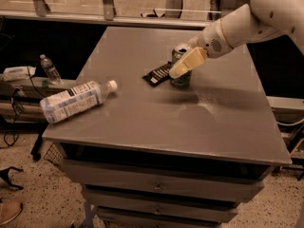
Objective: Move green can near rxbar chocolate
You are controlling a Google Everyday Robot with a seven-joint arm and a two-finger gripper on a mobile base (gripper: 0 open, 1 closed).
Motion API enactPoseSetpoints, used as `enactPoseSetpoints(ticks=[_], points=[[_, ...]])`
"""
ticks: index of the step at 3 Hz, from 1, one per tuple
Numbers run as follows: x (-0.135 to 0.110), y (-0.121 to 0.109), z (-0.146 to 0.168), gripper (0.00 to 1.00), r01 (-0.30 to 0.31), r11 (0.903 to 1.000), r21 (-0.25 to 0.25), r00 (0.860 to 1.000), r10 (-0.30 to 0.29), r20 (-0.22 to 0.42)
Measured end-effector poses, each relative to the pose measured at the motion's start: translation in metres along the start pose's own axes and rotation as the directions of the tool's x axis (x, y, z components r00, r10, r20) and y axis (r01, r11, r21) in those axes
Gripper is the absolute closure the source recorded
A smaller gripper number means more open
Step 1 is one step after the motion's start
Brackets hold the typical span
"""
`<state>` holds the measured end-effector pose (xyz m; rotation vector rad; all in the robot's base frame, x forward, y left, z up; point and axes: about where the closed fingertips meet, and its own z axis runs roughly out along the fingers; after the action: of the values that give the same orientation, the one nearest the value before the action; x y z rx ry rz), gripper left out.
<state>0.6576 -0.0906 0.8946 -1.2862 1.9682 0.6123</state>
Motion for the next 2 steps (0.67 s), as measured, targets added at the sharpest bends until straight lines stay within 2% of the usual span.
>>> enactPoseSetpoints(ticks=[1, 2], points=[[0.000, 0.000, 0.000, 0.00, 0.000, 1.0000, 0.000, 1.000, 0.000, 0.000], [0.009, -0.001, -0.017, 0.00, 0.002, 0.9993, 0.037, 1.000, -0.002, 0.003]])
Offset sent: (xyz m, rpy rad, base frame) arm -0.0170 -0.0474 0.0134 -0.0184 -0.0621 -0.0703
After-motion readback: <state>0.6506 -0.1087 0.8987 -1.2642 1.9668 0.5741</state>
